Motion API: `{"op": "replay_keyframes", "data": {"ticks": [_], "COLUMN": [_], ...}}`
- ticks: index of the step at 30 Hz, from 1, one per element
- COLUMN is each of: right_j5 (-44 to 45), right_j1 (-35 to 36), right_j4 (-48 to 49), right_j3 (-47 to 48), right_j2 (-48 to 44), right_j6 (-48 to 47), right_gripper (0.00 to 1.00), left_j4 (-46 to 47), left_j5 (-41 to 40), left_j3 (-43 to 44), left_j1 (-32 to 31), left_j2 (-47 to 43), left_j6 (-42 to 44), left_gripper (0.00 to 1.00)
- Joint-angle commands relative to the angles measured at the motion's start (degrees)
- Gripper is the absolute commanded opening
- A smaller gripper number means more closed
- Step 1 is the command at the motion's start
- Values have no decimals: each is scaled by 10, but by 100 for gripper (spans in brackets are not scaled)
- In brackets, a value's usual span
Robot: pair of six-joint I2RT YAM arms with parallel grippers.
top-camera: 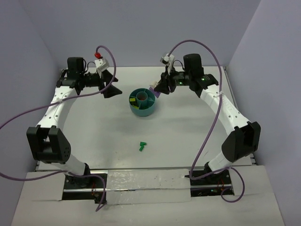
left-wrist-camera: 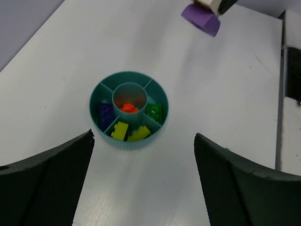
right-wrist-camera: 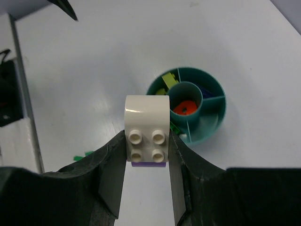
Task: Sort the legos into containers by color
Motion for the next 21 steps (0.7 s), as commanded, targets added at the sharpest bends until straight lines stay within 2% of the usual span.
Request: {"op": "replay_keyframes", "data": {"ticks": [1,4,7,11,21], "right_j5": [-89,-137,-168,-172,-158], "right_j1": [8,13,15,21,43], "right_j4": [112,116,122,93,136], "right_j3": [11,34,52,81,104], "right_j2": [10,26,46,73,96], "right_j6": [102,104,107,90,95], "right_gripper": [0,0,0,0,0], "left_j4": [-26,-3,-14,-32,-143], "left_j5": [67,82,92,116,178], "left_j3": [73,90,115,152,237], "left_j1": [-27,-36,-47,-58,-69], "left_j2": [39,52,67,100,171], "left_j6": [-57,-78,-62,-56,1], "left_gripper": [93,93,94,93,83]}}
